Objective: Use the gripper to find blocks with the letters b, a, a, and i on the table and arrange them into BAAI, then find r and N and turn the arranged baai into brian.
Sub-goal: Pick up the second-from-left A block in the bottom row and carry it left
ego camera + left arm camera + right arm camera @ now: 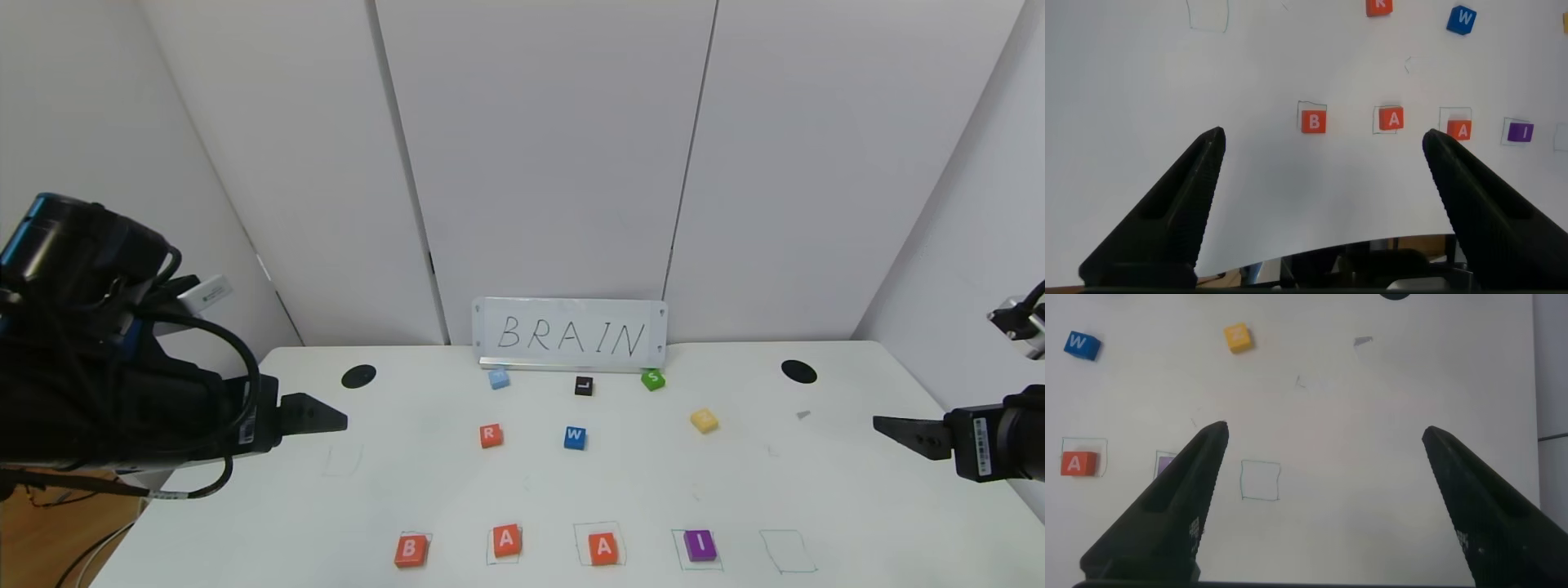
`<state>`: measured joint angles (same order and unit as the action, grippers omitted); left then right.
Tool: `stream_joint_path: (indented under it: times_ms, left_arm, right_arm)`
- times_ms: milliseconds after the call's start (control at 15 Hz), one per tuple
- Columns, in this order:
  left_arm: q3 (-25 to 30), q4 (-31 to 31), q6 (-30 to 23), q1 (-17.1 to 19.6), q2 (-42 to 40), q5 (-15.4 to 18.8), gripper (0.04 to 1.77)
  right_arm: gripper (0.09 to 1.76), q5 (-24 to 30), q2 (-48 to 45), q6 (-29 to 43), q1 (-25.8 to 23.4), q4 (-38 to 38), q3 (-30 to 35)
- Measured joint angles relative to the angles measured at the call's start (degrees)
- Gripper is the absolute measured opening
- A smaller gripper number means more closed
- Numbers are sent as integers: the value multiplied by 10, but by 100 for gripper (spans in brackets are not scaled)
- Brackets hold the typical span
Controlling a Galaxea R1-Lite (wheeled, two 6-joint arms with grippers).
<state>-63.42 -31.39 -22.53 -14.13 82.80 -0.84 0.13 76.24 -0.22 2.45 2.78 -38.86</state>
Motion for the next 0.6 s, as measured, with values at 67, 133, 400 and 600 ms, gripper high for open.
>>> stream_joint_path:
  times_ms: [67,133,400,600]
  left_arm:
    - [-28,-25,-25,-12,16,0,172]
    - [-52,-44,-47,-24,33,0,172]
    - [-119,-62,-117,-70,106,-17,172]
    - [-133,-63,-127,-89,137,-30,172]
  right_arm:
    - [171,0,0,0,1,0,2]
    - [171,0,-1,0,1,0,4]
    - [171,-1,-1,-5,4,0,0]
    - [171,-2,0,-9,10,-2,-7]
